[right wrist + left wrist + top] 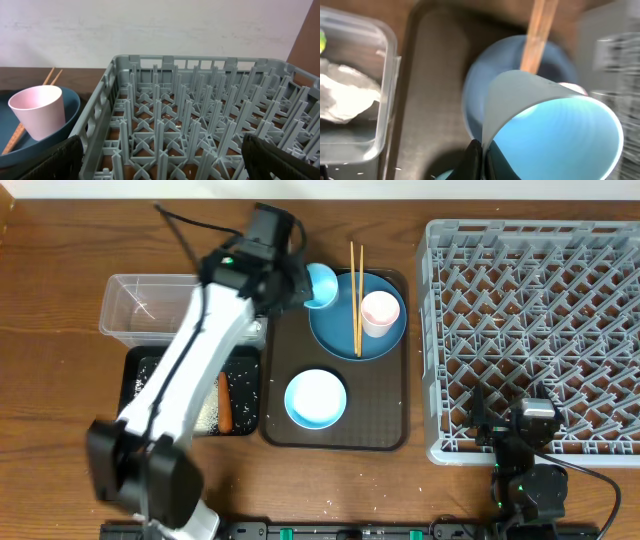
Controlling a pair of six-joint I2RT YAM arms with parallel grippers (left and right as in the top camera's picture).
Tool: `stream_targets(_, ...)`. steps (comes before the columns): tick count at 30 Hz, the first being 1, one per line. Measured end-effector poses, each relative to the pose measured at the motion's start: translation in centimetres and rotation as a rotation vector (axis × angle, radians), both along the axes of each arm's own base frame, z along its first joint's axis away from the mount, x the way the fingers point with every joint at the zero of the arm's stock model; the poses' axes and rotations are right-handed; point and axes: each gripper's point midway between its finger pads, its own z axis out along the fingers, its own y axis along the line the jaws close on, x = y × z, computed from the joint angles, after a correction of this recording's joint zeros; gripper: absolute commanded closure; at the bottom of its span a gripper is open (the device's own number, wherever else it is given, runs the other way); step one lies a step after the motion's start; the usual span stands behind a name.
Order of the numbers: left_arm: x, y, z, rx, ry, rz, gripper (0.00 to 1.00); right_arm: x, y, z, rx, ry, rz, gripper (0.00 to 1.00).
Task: Sort waste into correct bins and load items into the dishwasher rack
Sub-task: 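Lift the light-blue cup and turn it sideways with the left gripper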
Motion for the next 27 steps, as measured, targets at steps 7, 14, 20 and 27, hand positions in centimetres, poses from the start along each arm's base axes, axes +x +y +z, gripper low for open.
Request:
stream_targets(7, -2.2, 0.0, 6.3, -0.238, -0.076, -0.146, 0.94, 0.0, 0.0, 0.0, 0.0, 0.0, 0.0, 0.01)
stream_targets(14, -4.8, 0.7, 8.4, -0.515, 0.017, -0.24, 0.94, 0.0, 0.0, 0.0, 0.0, 0.0, 0.0, 0.01)
stream_targets(20, -8.9, -0.5, 9.9, -0.697, 0.126, -0.361, 0.94, 0.0, 0.0, 0.0, 0.0, 0.0, 0.0, 0.01)
stream_targets(27, -11.0, -1.1, 10.6, -0.752, 0.144, -0.446, 0.94, 0.0, 0.0, 0.0, 0.0, 0.0, 0.0, 0.01)
